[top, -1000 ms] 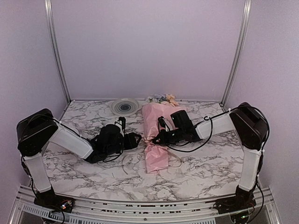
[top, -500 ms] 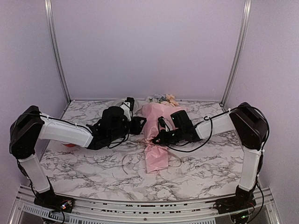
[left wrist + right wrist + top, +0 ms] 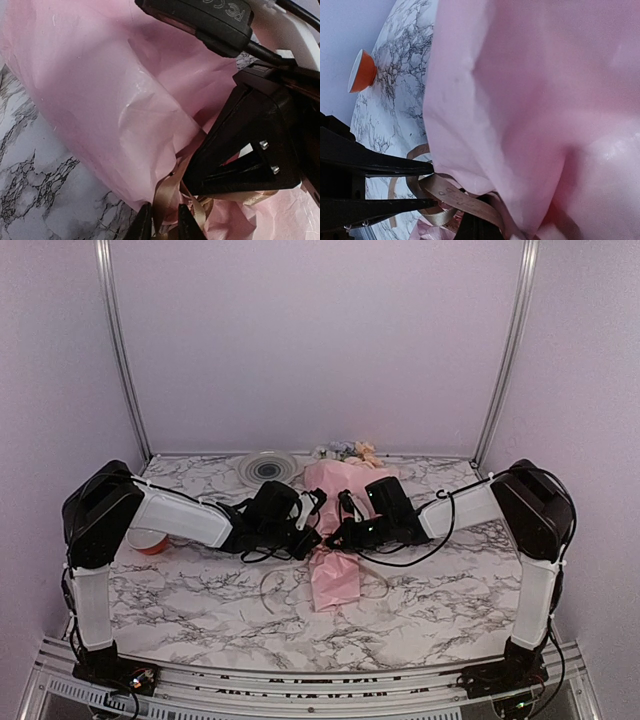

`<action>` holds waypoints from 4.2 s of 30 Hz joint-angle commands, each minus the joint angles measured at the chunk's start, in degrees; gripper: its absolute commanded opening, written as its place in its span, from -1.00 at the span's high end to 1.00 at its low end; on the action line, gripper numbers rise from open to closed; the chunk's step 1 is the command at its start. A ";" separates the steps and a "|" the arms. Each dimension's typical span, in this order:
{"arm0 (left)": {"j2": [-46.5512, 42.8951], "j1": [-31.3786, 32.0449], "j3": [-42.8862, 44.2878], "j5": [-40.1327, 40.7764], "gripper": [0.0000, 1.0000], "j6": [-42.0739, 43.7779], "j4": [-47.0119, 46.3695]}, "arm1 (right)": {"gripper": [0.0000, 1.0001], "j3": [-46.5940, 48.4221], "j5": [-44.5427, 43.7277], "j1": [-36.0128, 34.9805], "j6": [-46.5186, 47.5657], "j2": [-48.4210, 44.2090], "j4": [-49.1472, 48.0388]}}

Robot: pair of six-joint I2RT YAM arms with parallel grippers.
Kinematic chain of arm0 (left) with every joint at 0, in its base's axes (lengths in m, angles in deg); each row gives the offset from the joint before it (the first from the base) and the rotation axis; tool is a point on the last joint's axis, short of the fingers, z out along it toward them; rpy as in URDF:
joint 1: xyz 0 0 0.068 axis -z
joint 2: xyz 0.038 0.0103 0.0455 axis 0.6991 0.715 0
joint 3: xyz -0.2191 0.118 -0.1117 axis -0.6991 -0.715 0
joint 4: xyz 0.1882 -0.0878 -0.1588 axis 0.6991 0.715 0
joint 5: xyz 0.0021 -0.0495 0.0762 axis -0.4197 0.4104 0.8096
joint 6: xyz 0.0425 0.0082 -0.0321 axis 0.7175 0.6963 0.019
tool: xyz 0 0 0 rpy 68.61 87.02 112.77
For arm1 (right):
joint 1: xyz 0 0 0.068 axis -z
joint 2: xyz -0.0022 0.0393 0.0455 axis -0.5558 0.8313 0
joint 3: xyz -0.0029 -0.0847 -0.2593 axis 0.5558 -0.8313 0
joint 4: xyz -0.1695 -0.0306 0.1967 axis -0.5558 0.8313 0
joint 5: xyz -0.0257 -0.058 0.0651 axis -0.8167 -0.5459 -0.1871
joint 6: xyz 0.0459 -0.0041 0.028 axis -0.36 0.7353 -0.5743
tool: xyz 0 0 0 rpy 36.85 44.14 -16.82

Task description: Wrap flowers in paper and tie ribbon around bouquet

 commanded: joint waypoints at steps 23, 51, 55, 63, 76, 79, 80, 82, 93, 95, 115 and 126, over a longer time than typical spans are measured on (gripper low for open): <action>-2.87 1.92 -2.26 -3.52 1.00 3.18 -4.84 | 1.00 -1.31 2.96 0.34 -2.14 -1.38 -4.91; 1.60 3.63 -2.95 -1.11 0.80 5.01 -6.11 | 0.87 -3.00 2.23 0.47 -5.41 -2.51 -6.85; 1.87 3.67 -3.12 0.59 0.95 5.33 -5.91 | 0.78 -3.28 1.37 0.51 -5.09 -3.97 -5.29; 1.50 3.70 -3.21 4.80 1.00 5.23 -6.12 | 0.67 -5.04 1.00 0.55 -3.59 -8.20 -1.47; -0.96 3.64 -5.13 10.91 1.00 6.54 -8.49 | 0.50 1.78 2.03 4.42 9.18 -10.00 11.91; -1.08 3.63 -5.31 11.29 1.00 6.73 -8.68 | 0.61 7.44 3.41 4.44 14.18 -6.20 17.37; -1.08 3.63 -5.44 11.22 1.00 6.57 -8.83 | 0.62 8.15 4.63 4.42 15.10 -5.54 17.66; -1.39 3.64 -5.69 11.15 1.00 6.22 -9.22 | 0.62 8.69 6.64 4.14 16.75 -5.00 16.93; -2.44 2.90 -7.71 9.11 1.00 4.70 -13.20 | 0.85 12.18 13.45 2.84 21.22 -1.45 14.36; -2.53 2.68 -7.95 8.60 1.00 4.49 -13.67 | 0.85 13.47 13.70 2.84 21.65 0.26 15.21; -2.12 2.58 -8.53 8.38 1.00 4.48 -13.73 | 0.51 14.84 7.96 2.76 24.74 2.52 18.92; -2.22 2.43 -8.50 8.73 1.00 4.66 -14.15 | 0.67 15.53 5.74 2.76 25.16 2.20 18.10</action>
